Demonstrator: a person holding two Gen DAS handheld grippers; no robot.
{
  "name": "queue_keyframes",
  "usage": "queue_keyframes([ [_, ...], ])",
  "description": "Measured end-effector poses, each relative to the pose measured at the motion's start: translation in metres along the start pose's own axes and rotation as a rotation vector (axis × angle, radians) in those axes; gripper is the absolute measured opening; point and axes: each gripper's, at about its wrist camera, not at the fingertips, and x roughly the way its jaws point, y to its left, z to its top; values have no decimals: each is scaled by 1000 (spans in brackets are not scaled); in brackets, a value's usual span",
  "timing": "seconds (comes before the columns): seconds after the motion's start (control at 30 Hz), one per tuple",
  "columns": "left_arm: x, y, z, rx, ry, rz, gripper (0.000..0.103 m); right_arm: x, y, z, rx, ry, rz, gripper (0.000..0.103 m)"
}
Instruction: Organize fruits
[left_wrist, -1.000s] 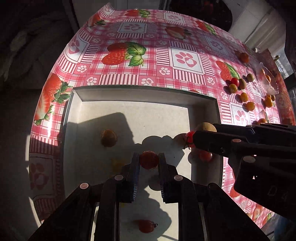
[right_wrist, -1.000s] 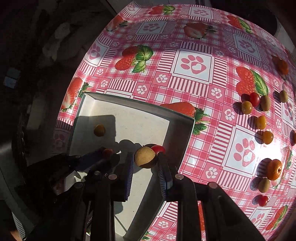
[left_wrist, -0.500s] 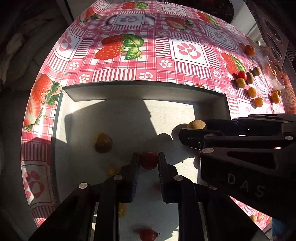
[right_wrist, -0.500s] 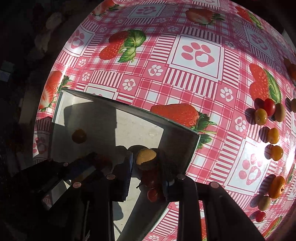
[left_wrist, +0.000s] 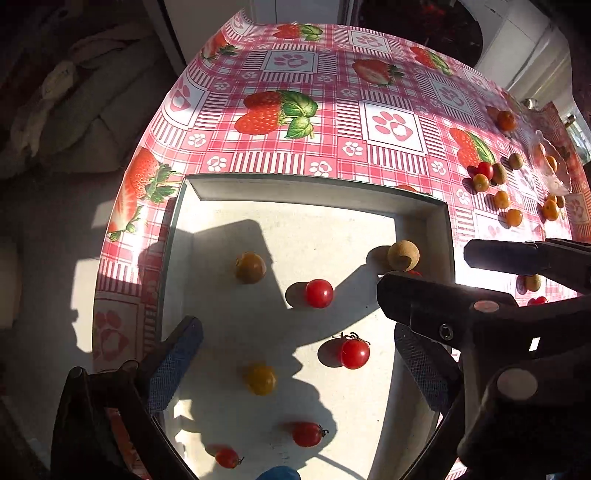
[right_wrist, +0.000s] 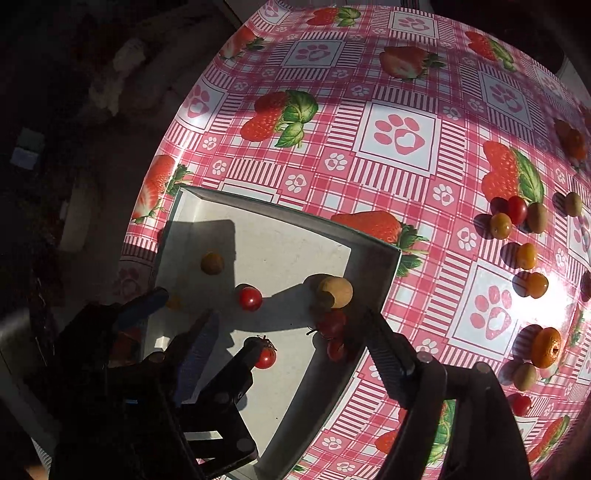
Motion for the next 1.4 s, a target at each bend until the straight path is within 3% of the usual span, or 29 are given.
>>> queue_keyframes([
  [0.2,-29,-5,-20,19,-20,18,103,-31,5,-31,5,-37,-69,87],
  [0.5,-55,-14,-64,72,82,52,103,-62,15,-82,-10,25,-111,87],
  [0.6,-66,-18,-76,98,96,62,103,-67,20,-95,-11,46,-90,87],
  [0.73,-80,-23,-88,119,97,65,103,-71,28,-109,-53,62,-136,87],
  [0.93,-88,-29,-101,113,106,71,103,-81,34,-109,-123,46,-212,87],
  [1.4,-100,-35,-115,135,102,96,103,-86,39,-112,-165,41,-231,87],
])
